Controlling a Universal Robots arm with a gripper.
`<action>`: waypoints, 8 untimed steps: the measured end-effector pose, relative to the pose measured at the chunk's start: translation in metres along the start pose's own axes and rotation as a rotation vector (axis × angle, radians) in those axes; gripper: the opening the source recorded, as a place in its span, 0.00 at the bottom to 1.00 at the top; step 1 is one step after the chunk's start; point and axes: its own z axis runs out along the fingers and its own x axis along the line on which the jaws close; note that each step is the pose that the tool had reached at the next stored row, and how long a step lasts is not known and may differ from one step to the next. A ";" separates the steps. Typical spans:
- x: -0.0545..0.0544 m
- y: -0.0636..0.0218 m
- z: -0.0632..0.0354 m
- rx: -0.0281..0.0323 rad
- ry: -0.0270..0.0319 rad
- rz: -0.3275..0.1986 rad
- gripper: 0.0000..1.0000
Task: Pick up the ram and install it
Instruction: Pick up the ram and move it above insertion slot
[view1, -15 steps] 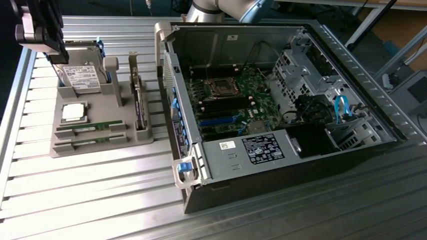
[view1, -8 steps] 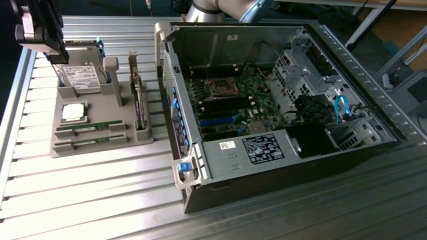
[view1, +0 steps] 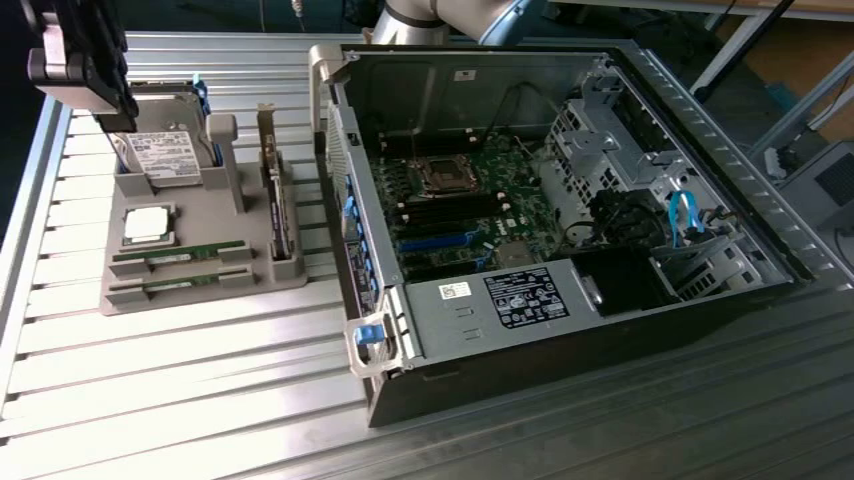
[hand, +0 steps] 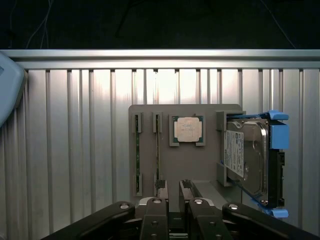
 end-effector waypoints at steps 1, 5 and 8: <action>0.000 0.0000 0.0000 0.0000 0.0000 0.000 0.24; 0.000 0.0000 0.0001 0.0000 0.0000 0.000 0.24; 0.000 -0.0001 0.0036 0.0000 0.0000 0.000 0.24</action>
